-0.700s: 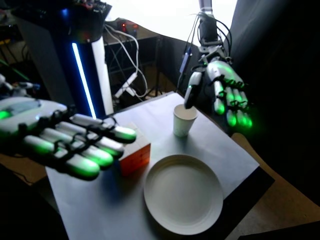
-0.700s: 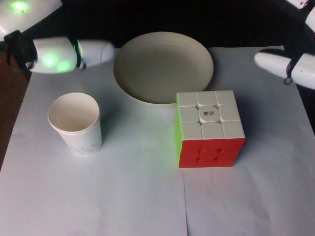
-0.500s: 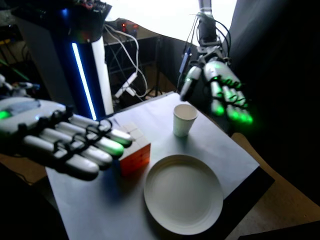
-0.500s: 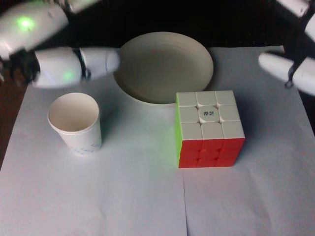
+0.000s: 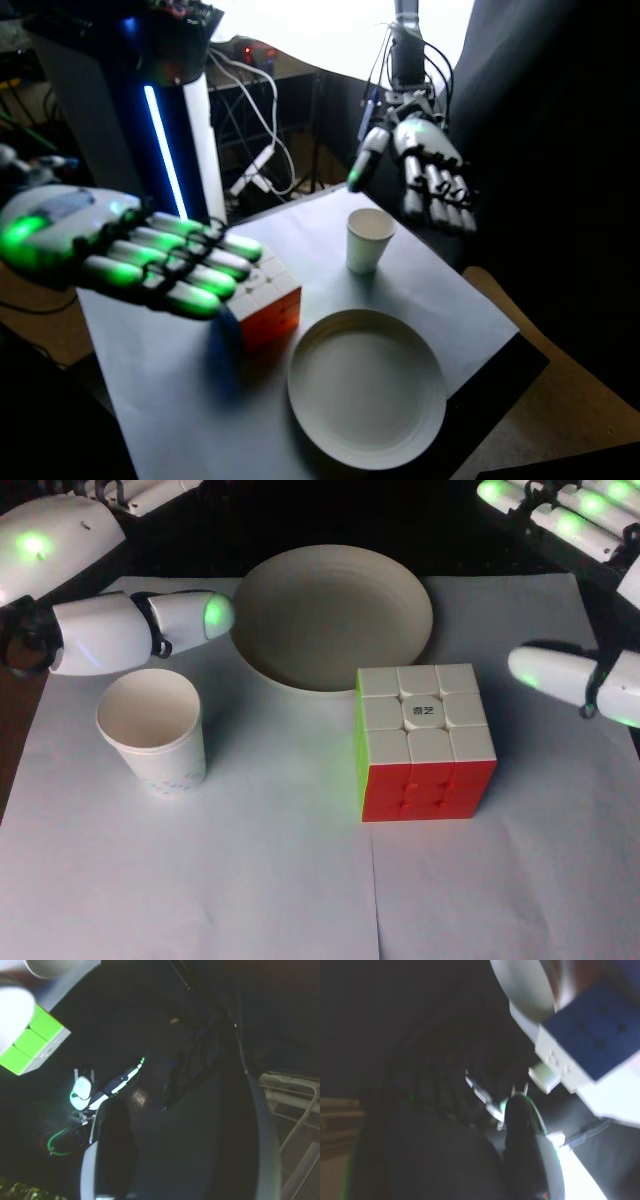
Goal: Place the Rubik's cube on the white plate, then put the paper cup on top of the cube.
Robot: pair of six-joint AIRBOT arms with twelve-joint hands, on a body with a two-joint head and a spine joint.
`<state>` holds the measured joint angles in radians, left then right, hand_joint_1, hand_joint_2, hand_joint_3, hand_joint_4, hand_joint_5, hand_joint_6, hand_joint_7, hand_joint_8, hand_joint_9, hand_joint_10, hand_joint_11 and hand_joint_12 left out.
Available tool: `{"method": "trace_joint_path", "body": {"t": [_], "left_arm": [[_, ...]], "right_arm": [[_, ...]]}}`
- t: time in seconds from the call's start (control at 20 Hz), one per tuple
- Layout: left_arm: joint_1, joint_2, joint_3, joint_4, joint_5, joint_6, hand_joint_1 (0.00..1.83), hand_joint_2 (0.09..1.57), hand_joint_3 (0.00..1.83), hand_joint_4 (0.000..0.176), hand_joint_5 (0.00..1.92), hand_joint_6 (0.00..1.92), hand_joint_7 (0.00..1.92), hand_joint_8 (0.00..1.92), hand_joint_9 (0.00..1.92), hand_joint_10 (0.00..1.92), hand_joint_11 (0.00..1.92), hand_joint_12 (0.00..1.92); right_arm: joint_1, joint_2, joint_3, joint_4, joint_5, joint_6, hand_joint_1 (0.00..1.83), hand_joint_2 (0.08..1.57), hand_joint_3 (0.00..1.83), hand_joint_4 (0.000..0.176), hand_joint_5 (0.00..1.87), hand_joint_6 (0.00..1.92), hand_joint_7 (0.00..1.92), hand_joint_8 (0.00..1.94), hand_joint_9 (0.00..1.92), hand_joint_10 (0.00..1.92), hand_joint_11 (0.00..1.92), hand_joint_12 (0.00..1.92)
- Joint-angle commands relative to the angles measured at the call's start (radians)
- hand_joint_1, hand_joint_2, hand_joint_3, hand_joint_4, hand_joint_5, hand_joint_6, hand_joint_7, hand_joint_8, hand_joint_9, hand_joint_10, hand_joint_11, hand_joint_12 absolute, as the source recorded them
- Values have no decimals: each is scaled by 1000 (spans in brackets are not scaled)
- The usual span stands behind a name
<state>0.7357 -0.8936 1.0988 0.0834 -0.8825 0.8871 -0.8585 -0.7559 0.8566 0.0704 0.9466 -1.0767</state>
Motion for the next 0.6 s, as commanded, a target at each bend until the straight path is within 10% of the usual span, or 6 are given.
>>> {"method": "trace_joint_path", "body": {"t": [0.0, 0.1, 0.2, 0.35, 0.55], "left_arm": [[-10, 9, 2, -28, -126, -3, 81, 1286, 0, 75, 20, 4, 0, 0, 0, 0, 0, 0], [-10, 10, 6, -32, -121, -3, 79, 1290, 0, 86, 20, 2, 0, 0, 0, 0, 0, 0], [-10, 10, 9, -38, -115, -2, 70, 1301, 5, 89, 15, 0, 0, 0, 0, 0, 0, 0], [-10, 10, 10, -46, -114, 0, 108, 1305, 2, 96, 29, 5, 0, 0, 0, 0, 0, 0], [-10, 11, 13, -55, -116, 1, 168, 1315, 3, 69, 41, 5, 0, 0, 0, 0, 0, 0]], "right_arm": [[3, -7, 5, -27, 133, 54, 427, 1207, 0, 3, 0, 0, 0, 0, 0, 0, 0, 0], [-2, -25, 10, -62, 134, 114, 532, 1068, 35, 0, 0, 0, 0, 0, 1, 0, 0, 484], [-16, -58, 30, -75, 134, 165, 630, 1029, 0, 0, 0, 0, 0, 0, 0, 0, 0, 492], [-37, -114, 67, -79, 134, 231, 639, 973, 0, 0, 0, 0, 0, 0, 67, 35, 0, 1234], [-42, -177, 111, -66, 117, 239, 653, 970, 3, 0, 0, 0, 0, 0, 3, 2, 0, 829]]}}
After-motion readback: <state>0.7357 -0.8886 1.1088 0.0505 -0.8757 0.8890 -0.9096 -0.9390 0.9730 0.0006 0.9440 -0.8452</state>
